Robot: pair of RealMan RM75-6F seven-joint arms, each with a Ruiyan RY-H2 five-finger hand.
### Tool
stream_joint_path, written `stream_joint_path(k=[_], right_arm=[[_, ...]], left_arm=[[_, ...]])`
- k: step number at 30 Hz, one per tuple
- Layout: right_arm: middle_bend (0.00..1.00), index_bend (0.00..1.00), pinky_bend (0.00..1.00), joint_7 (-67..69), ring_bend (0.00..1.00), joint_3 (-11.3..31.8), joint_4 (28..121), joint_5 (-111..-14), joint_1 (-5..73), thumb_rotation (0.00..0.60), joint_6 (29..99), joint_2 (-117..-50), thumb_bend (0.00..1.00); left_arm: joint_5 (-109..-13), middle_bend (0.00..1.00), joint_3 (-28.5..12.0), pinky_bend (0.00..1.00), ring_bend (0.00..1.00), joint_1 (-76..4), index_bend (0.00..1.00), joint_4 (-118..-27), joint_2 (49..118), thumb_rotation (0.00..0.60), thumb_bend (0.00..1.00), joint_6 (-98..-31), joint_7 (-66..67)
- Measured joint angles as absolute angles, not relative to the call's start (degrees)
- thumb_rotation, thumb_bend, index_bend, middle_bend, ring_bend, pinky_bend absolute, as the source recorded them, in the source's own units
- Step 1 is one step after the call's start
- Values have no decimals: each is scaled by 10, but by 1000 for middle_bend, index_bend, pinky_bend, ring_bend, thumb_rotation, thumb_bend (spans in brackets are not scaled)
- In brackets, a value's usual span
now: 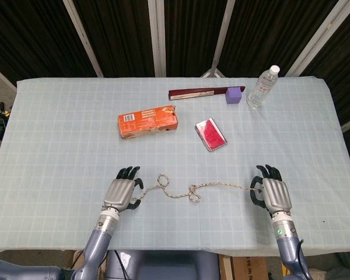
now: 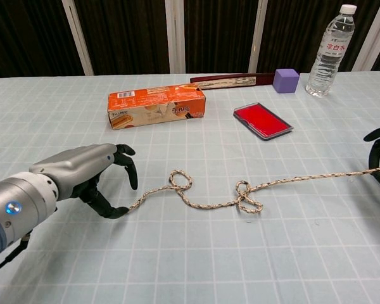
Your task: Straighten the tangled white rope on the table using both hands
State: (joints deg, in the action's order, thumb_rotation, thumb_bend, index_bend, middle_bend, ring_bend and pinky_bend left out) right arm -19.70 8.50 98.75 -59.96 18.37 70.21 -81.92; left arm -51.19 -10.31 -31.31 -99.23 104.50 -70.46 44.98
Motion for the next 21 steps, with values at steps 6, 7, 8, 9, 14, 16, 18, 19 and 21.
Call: stream_joint_path(k=[6, 7, 8, 9, 14, 16, 18, 19, 21], right_arm=[[168, 577, 0, -195, 0, 86, 988, -598, 185, 600, 702, -817, 492], [167, 577, 0, -194, 0, 86, 988, -598, 185, 600, 702, -816, 492], [168, 577, 0, -194, 0, 86, 988, -597, 185, 600, 702, -816, 492], [168, 577, 0, -194, 0, 86, 988, -597, 185, 600, 701, -816, 493], [170, 578, 0, -194, 0, 85, 988, -596, 186, 600, 701, -816, 492], [171, 580, 0, -194, 0, 85, 988, -596, 186, 600, 701, -816, 493], [172, 580, 0, -194, 0, 85, 988, -595, 186, 600, 702, -815, 492], [172, 580, 0, -194, 0, 85, 988, -595, 186, 600, 702, -815, 492], [172, 580, 0, -194, 0, 84, 988, -595, 186, 600, 702, -815, 492]], left_arm=[[-505, 57, -100, 0, 0, -320, 461, -980, 1060, 600, 387, -708, 449], [-503, 57, -100, 0, 0, -321, 463, -977, 1063, 600, 392, -709, 448], [-502, 57, -100, 0, 0, -321, 467, -976, 1065, 600, 398, -710, 448], [-501, 58, -100, 0, 0, -322, 471, -974, 1067, 600, 404, -710, 448], [-491, 59, -101, 0, 0, -326, 475, -968, 1074, 600, 422, -711, 447], [-488, 59, -100, 0, 0, -327, 476, -966, 1074, 600, 423, -711, 448], [-485, 60, -99, 0, 0, -327, 477, -964, 1075, 600, 430, -711, 448], [-483, 61, -99, 0, 0, -328, 478, -963, 1075, 600, 434, -711, 447], [-483, 63, -98, 0, 0, -328, 482, -963, 1076, 600, 443, -711, 444]])
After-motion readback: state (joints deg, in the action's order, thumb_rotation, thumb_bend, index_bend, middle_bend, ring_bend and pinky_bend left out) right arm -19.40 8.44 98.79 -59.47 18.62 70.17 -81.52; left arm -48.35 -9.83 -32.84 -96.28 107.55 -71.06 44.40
